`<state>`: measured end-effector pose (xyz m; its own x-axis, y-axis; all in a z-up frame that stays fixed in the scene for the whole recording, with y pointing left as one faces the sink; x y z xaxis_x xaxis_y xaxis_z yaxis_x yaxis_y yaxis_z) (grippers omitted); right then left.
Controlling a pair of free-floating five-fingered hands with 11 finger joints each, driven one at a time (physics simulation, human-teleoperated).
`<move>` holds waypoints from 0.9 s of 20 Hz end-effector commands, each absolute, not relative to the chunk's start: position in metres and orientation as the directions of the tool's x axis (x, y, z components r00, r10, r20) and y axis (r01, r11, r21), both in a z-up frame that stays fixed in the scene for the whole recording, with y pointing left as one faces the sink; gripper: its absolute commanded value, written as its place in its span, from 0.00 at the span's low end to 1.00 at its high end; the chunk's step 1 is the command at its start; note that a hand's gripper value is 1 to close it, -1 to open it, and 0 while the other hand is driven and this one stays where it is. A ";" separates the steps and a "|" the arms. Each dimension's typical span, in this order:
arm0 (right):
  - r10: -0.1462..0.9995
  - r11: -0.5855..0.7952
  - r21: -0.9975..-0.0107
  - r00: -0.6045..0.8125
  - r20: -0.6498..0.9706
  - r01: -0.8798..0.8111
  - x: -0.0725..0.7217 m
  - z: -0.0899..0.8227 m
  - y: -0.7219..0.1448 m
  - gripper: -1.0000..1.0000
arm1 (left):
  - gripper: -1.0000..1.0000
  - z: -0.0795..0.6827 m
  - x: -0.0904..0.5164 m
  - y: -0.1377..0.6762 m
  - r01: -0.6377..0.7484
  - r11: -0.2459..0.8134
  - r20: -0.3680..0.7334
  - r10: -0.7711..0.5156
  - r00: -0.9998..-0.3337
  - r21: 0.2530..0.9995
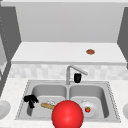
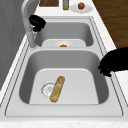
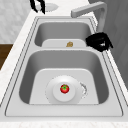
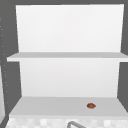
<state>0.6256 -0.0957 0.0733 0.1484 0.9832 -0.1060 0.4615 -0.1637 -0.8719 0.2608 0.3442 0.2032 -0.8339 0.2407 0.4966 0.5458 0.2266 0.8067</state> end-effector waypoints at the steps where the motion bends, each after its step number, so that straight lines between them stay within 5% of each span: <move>1: 0.983 -0.163 -0.900 0.140 -0.115 0.404 0.628 0.057 -0.096 1.00 | 0.50 0.203 0.261 0.344 0.546 0.227 0.497 0.241 -0.834 0.807; 18: 0.989 -0.140 -0.847 0.109 -0.097 0.513 0.631 0.045 -0.103 1.00 | 0.50 0.203 0.261 0.344 0.546 0.227 0.497 0.241 -0.834 0.807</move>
